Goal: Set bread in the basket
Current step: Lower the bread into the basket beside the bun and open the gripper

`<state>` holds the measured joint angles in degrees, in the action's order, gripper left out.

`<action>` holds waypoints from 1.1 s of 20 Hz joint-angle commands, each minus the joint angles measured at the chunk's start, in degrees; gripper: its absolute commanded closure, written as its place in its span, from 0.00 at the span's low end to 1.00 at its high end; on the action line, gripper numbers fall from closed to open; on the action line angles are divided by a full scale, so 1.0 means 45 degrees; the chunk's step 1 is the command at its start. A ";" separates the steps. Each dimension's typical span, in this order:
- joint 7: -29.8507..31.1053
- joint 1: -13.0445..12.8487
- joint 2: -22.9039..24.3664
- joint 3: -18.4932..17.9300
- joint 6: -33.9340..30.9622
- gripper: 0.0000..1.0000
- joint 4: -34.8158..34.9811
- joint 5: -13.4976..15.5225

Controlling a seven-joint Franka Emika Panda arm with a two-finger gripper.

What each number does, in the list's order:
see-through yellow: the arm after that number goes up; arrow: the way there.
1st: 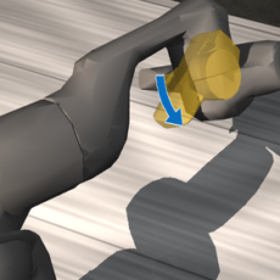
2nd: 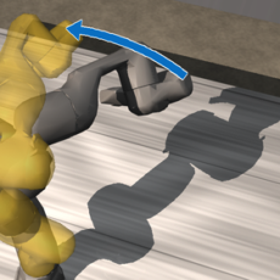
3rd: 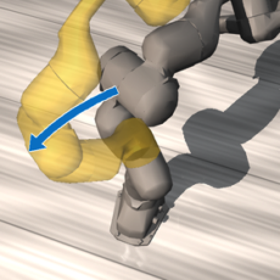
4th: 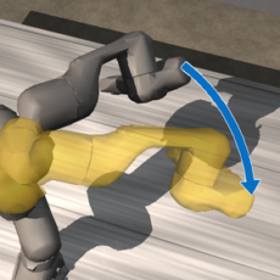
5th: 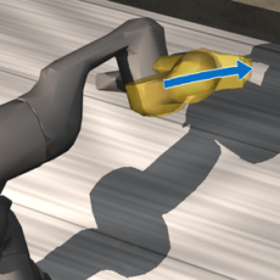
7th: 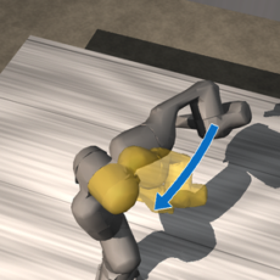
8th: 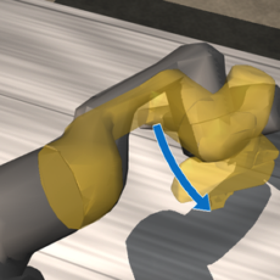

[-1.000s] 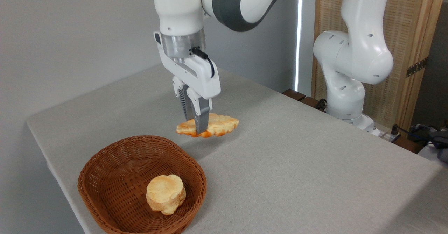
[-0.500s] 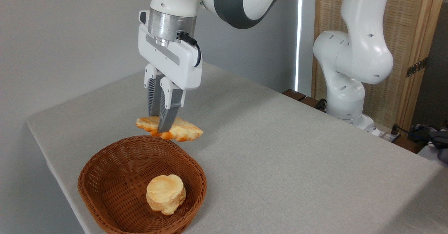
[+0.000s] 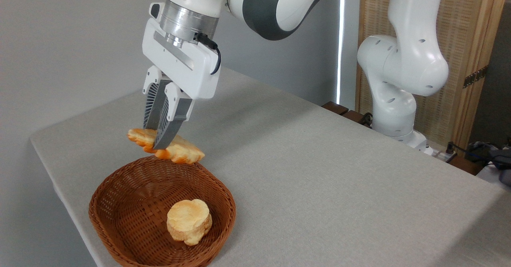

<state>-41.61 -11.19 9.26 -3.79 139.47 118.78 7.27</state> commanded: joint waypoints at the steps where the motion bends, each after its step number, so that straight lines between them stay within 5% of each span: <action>1: 0.0066 -0.0071 -0.0357 -0.0076 0.1054 0.00 -0.0067 0.0240; 16: 0.1469 -0.0071 -0.0359 -0.0114 0.1038 0.00 -0.0067 0.0143; 22: 0.2252 0.0261 -0.0046 -0.0251 -0.0776 0.00 -0.0106 -0.0169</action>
<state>-33.33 -10.70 7.75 -4.26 140.79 118.65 7.33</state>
